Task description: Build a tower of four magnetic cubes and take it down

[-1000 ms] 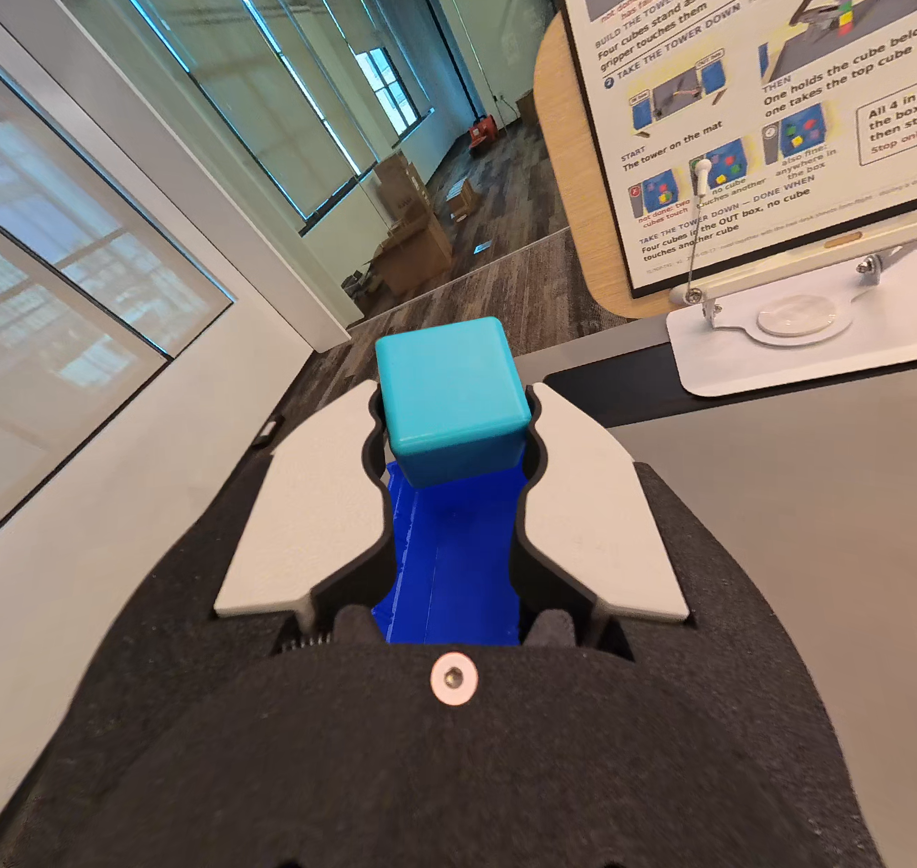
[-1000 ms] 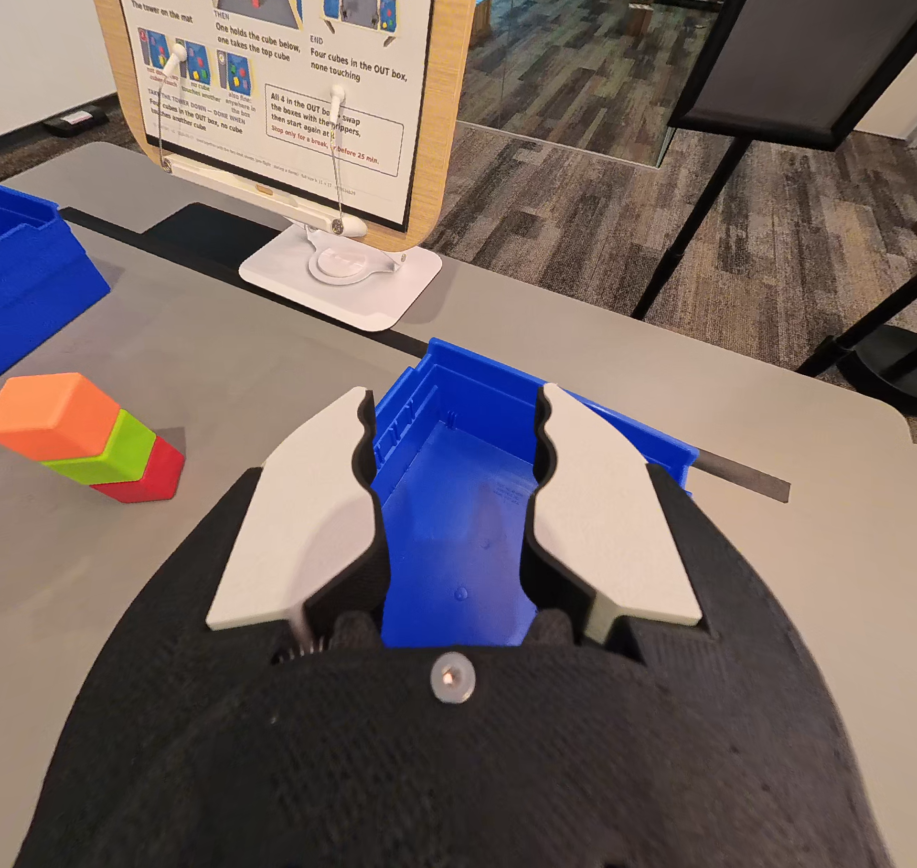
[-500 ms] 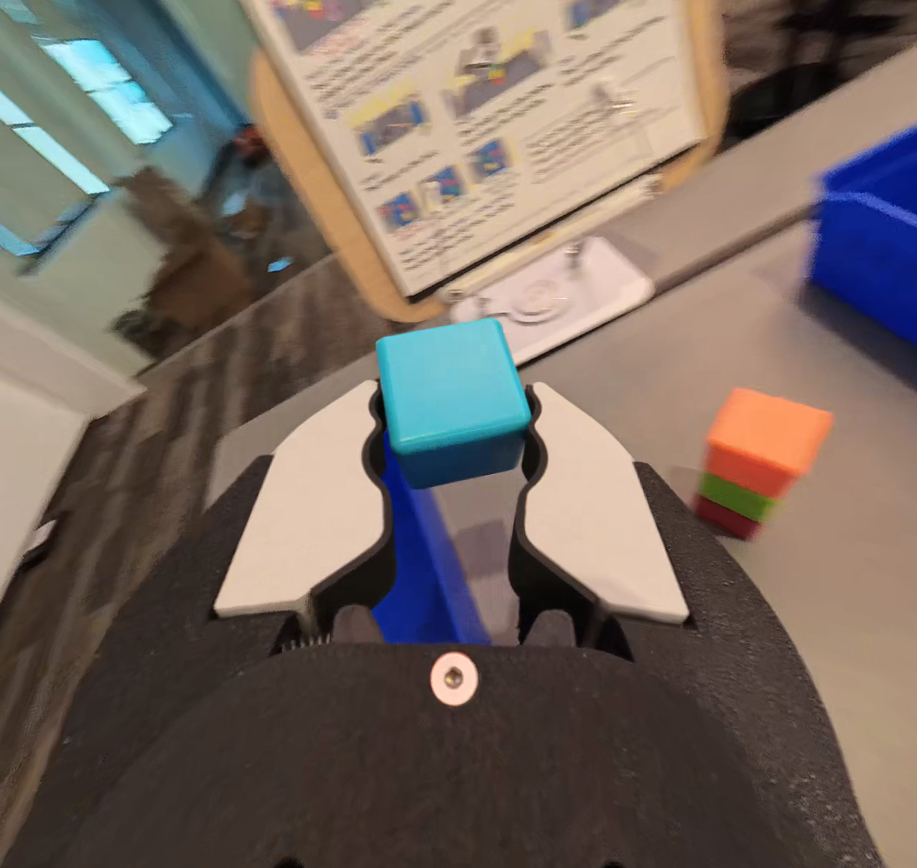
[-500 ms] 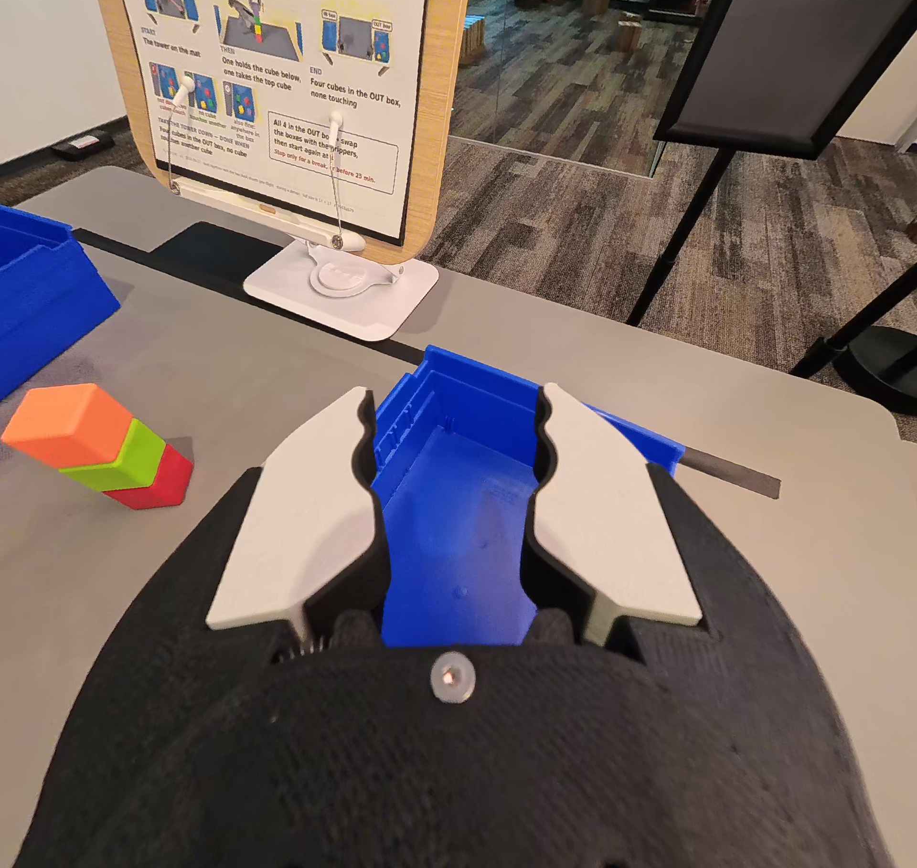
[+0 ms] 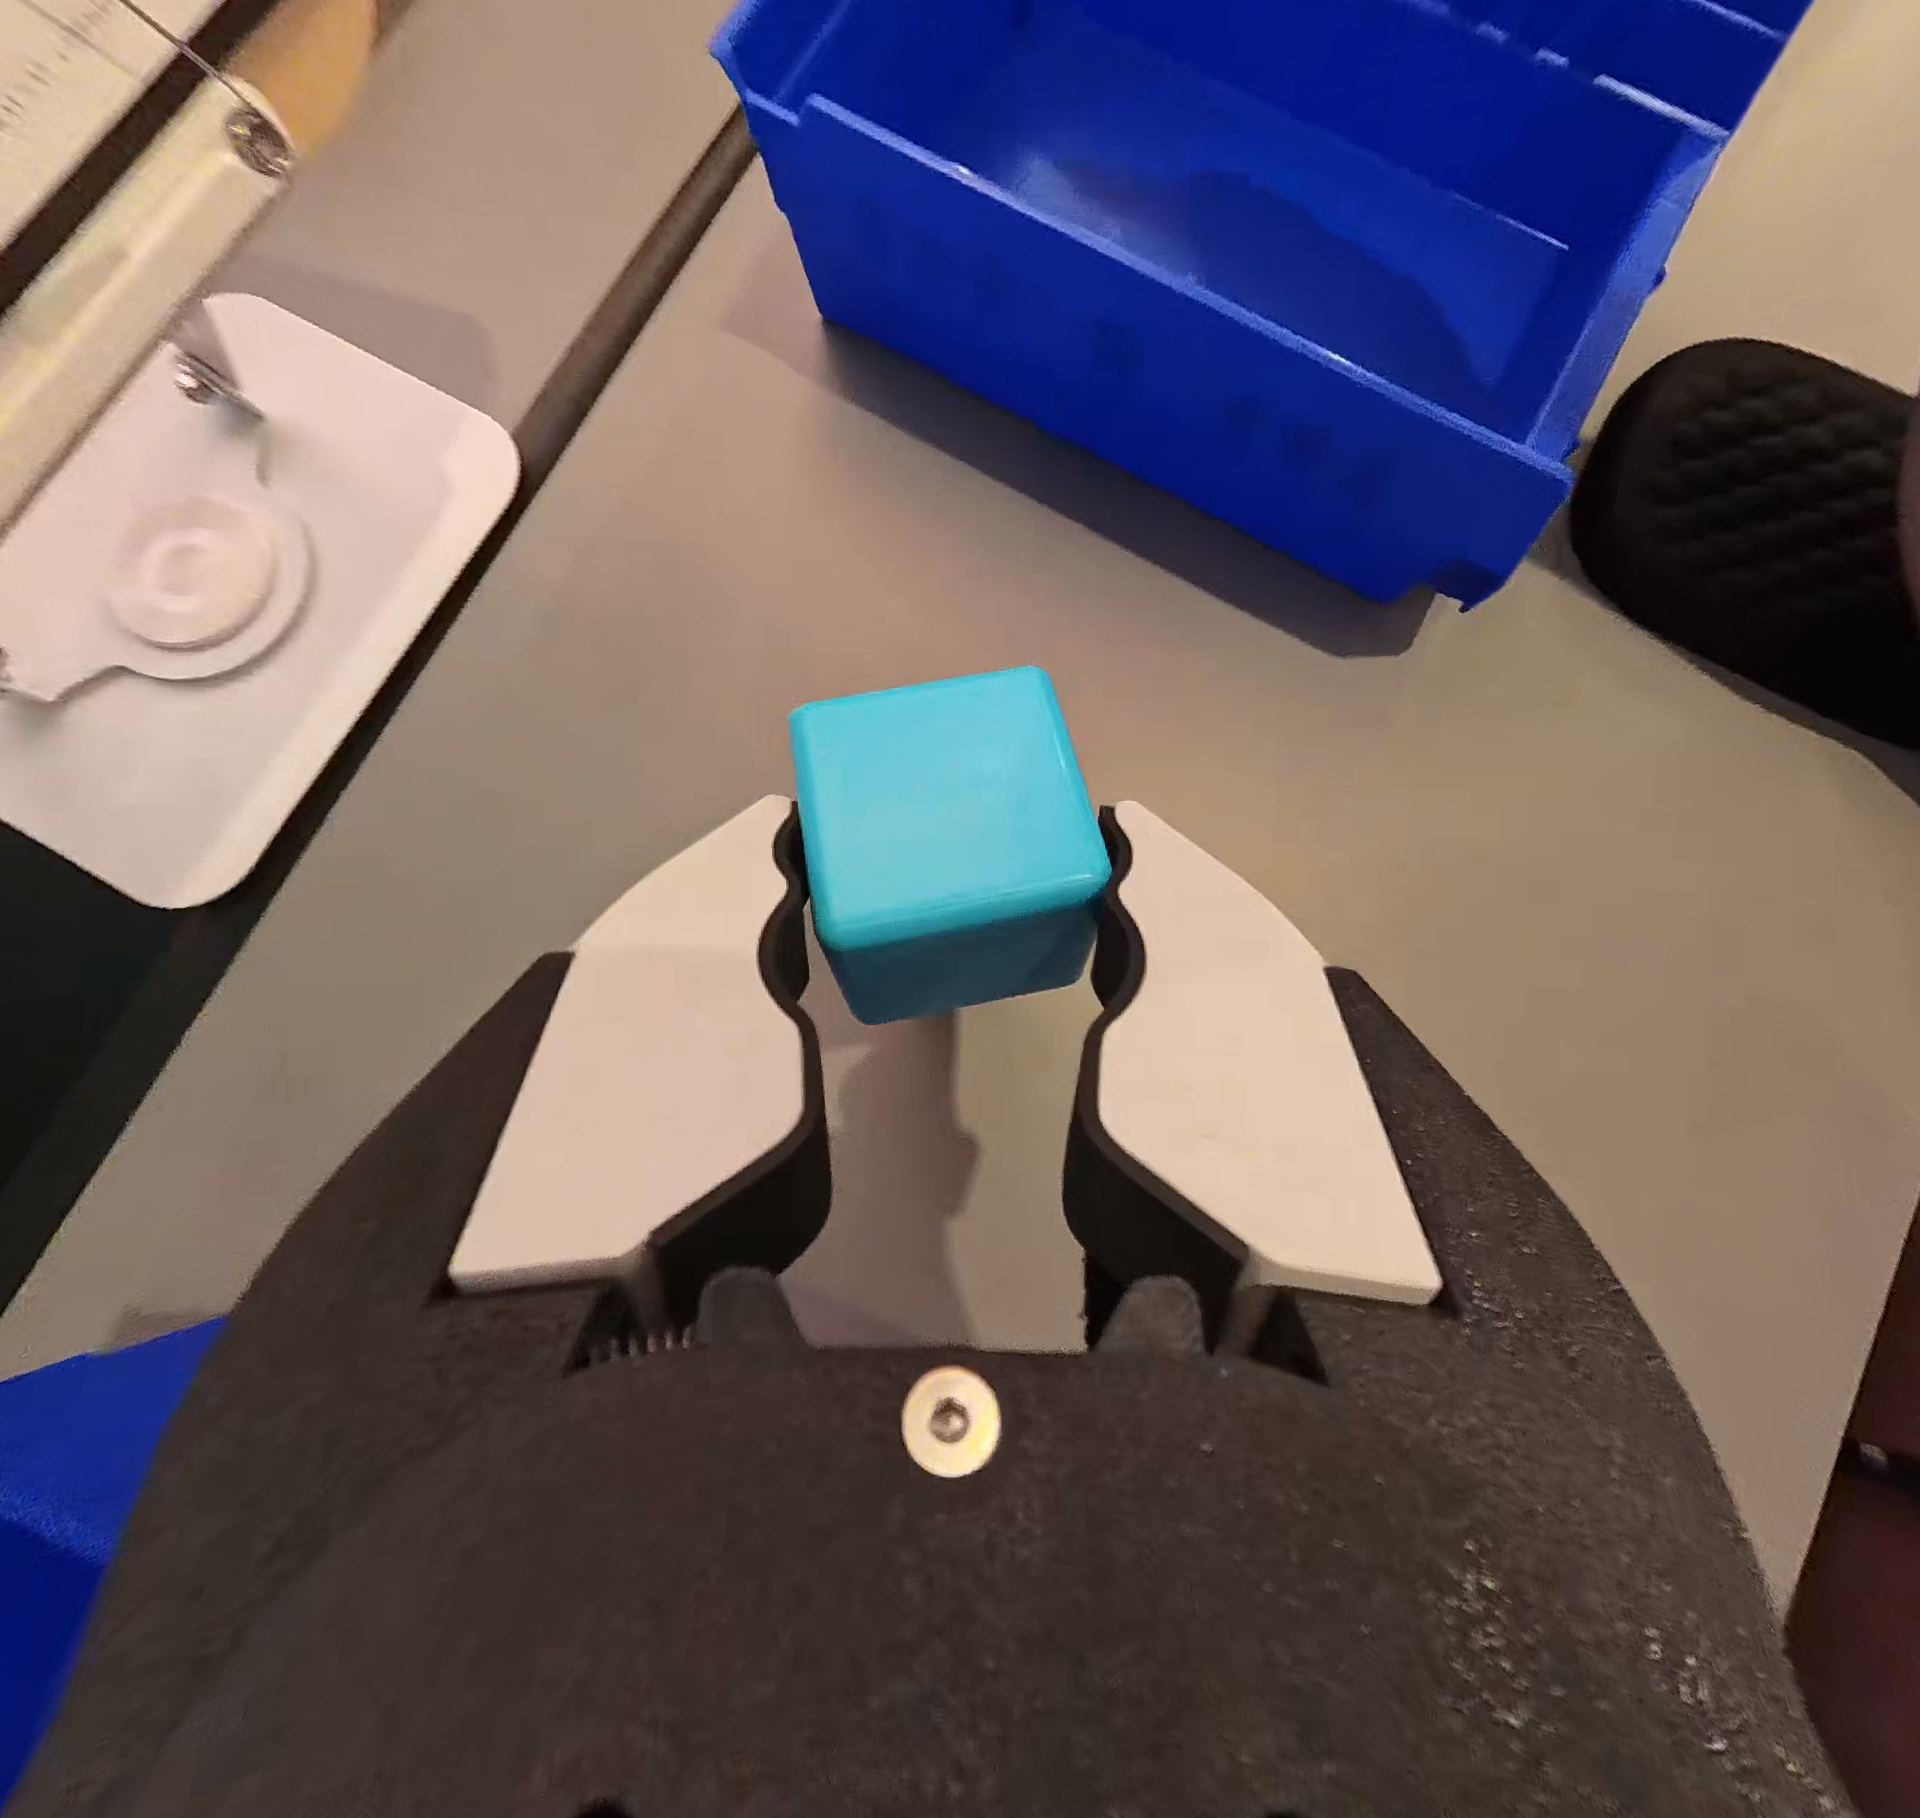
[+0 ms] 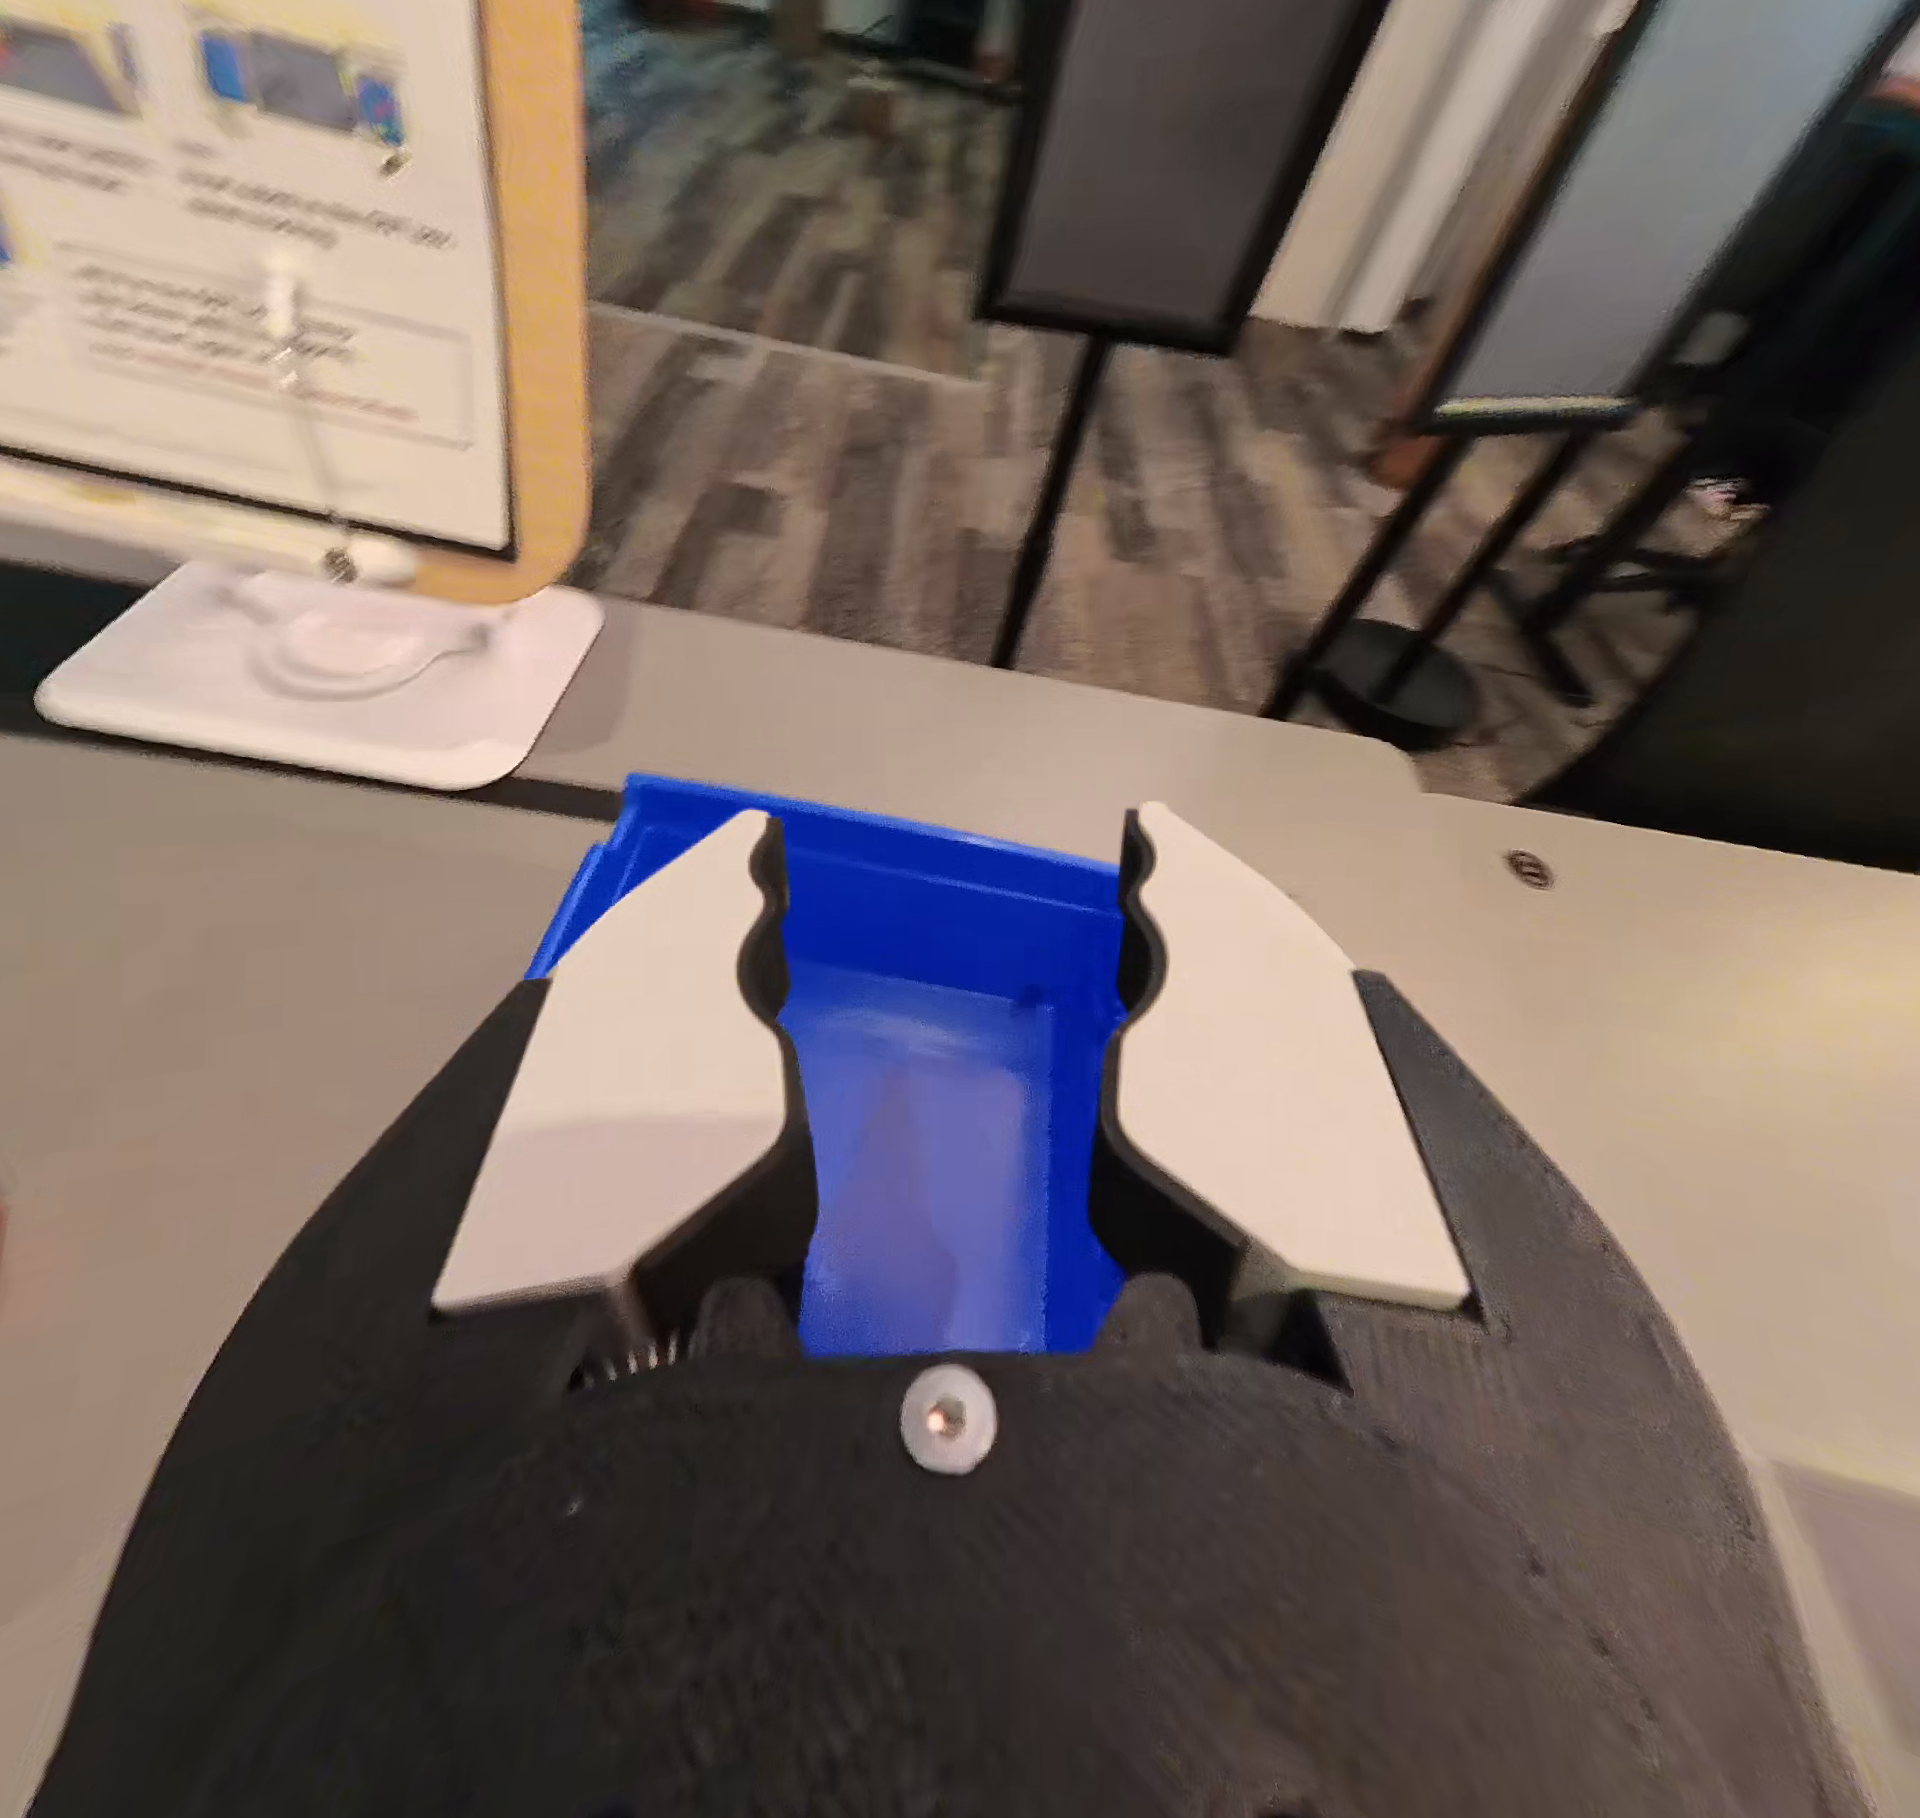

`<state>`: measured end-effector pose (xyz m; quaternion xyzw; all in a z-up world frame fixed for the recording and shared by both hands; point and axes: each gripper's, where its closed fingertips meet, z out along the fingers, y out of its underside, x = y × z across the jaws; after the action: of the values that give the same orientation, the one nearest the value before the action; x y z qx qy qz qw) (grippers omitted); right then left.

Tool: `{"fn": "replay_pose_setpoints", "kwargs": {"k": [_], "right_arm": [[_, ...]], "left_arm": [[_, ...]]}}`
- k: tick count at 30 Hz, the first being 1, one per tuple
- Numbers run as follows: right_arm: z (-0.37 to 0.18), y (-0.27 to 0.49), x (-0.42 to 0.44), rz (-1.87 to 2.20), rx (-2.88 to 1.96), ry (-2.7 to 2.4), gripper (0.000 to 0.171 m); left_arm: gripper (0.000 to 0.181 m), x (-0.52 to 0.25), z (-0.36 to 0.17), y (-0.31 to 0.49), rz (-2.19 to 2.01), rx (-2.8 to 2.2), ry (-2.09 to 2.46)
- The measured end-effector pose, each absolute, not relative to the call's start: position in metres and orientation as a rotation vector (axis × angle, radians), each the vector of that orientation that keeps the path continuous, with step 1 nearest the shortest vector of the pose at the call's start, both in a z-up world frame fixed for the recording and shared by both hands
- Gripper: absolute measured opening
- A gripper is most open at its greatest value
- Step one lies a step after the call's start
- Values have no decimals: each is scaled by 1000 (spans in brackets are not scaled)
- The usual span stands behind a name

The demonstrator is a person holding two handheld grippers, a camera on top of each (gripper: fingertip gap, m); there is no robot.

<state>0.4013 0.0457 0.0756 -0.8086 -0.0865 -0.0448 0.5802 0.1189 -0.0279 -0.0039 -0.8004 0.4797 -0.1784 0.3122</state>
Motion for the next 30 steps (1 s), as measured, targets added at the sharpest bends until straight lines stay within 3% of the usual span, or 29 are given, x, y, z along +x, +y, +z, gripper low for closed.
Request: {"fn": "replay_pose_setpoints", "kwargs": {"k": [5, 30], "right_arm": [[90, 45, 411, -260, -1793, -105, 67], [84, 49, 408, -255, -1819, -124, 67]], "left_arm": [[52, 127, -8, -28, -576, -2150, 1227], [52, 123, -17, -25, -550, -2118, 1185]]}}
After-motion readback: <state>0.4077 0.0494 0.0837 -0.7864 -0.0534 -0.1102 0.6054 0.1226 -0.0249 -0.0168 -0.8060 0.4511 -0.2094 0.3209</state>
